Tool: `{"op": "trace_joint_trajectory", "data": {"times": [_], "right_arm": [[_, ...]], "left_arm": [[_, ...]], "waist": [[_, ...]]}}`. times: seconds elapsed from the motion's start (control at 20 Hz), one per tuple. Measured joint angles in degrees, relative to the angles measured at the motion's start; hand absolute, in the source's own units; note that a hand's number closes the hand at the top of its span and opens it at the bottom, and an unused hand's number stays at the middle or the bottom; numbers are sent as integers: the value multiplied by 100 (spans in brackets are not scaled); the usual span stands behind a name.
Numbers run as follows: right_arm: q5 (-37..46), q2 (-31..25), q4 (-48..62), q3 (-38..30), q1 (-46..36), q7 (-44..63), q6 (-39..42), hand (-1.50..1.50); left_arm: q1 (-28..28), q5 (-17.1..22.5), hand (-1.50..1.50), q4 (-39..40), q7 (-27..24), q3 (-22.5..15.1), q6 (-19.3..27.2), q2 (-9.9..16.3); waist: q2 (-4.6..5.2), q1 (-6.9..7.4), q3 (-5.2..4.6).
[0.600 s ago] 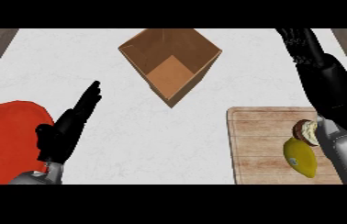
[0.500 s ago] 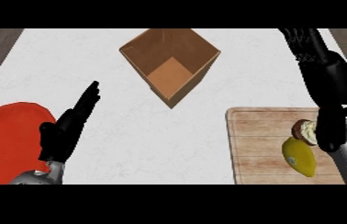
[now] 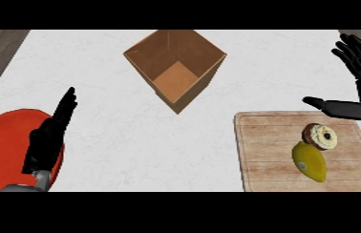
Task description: Pick the cupcake from the cutting board and place it in the cardboard box
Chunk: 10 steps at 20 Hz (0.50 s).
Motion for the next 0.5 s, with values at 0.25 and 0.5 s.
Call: {"op": "trace_joint_trajectory", "data": {"times": [0.25,0.5], "right_arm": [[-129,-164,693,-470,344,-768,596,-150],[618,-1099,711,-258,457,-750,1035,-150]], "left_arm": [[131,-100,0,121,-188,83,-21,-119],[102,-144,0,163,-216,110,-41,-165]], "waist": [[-32,26,8],[-46,26,5]]}}
